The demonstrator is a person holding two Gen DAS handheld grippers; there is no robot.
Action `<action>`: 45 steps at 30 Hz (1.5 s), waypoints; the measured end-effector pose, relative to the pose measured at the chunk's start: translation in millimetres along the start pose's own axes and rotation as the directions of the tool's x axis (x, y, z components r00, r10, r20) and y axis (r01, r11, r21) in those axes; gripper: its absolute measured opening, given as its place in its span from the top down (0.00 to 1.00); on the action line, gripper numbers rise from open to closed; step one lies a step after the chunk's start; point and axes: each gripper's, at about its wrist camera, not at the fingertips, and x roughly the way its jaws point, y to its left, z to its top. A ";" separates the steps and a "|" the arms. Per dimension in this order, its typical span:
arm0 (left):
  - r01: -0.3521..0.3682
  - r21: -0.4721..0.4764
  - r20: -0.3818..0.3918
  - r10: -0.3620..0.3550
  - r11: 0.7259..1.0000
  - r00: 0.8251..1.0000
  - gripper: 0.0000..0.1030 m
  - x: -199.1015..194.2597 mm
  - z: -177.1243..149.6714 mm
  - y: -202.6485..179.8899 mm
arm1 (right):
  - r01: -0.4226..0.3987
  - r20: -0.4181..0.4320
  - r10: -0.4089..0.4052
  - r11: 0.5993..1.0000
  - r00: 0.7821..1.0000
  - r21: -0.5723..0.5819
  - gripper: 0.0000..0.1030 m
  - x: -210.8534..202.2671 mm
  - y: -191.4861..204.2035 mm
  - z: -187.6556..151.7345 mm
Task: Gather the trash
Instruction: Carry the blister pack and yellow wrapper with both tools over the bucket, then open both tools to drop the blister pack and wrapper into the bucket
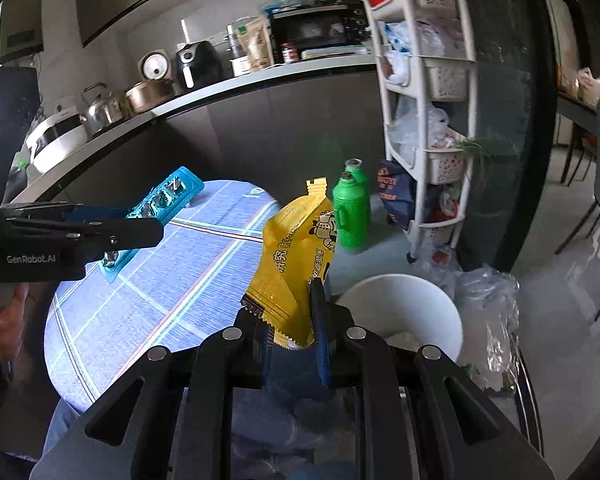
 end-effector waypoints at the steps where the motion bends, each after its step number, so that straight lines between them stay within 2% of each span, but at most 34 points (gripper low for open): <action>1: 0.005 0.001 -0.004 -0.005 1.000 1.000 0.35 2.6 0.5 -5.0 | 0.003 0.000 -0.003 1.000 1.000 0.008 0.85 -0.4 -3.3 -1.6; 12: 0.018 -0.034 -0.054 -0.020 0.999 0.998 0.35 39.6 0.0 -34.1 | 0.037 -0.036 -0.033 0.993 0.999 0.109 0.85 8.4 -50.8 -23.7; 25: 0.097 -0.038 -0.133 -0.101 0.995 0.986 0.34 115.1 3.4 -58.8 | 0.065 -0.130 -0.039 0.977 0.991 0.202 0.84 56.6 -98.3 -50.3; 32: 0.139 -0.024 -0.145 -0.141 0.990 0.979 0.33 147.8 10.8 -75.5 | 0.074 -0.155 -0.044 0.979 0.987 0.190 0.83 87.2 -118.0 -51.6; 33: 0.146 -0.019 -0.142 -0.148 0.989 0.979 0.33 150.8 11.8 -77.6 | 0.078 -0.159 -0.049 0.980 0.986 0.182 0.80 92.9 -120.6 -52.5; 35: 0.159 0.003 -0.137 -0.157 0.987 0.978 0.29 158.5 13.0 -82.7 | 0.073 -0.161 -0.048 0.986 0.986 0.153 0.65 100.6 -122.4 -53.5; 37: 0.144 0.014 -0.126 -0.142 0.989 0.982 0.10 161.8 13.6 -84.7 | 0.088 -0.166 -0.068 0.990 0.984 0.112 0.43 105.0 -121.6 -54.3; 38: 0.135 0.013 -0.113 -0.132 0.991 0.985 0.05 160.7 13.8 -84.6 | 0.086 -0.163 -0.069 0.991 0.984 0.102 0.37 105.0 -121.9 -55.2; 40: 0.127 0.006 -0.097 -0.126 0.992 0.987 0.04 158.1 13.4 -82.6 | 0.077 -0.147 -0.064 0.993 0.987 0.086 0.24 101.8 -121.3 -57.3; 41: 0.123 0.003 -0.096 -0.122 0.992 0.988 0.04 157.7 13.4 -81.7 | 0.078 -0.144 -0.066 0.993 0.987 0.084 0.22 100.2 -121.1 -58.0; 43: 0.103 -0.010 -0.098 -0.103 0.995 0.990 0.04 156.0 14.7 -78.7 | 0.074 -0.143 -0.060 0.993 0.988 0.094 0.07 97.2 -121.6 -58.6; 45: 0.091 -0.021 -0.090 -0.093 0.996 0.992 0.04 151.5 15.4 -75.9 | 0.064 -0.139 -0.048 0.992 0.989 0.109 0.09 93.0 -121.5 -57.7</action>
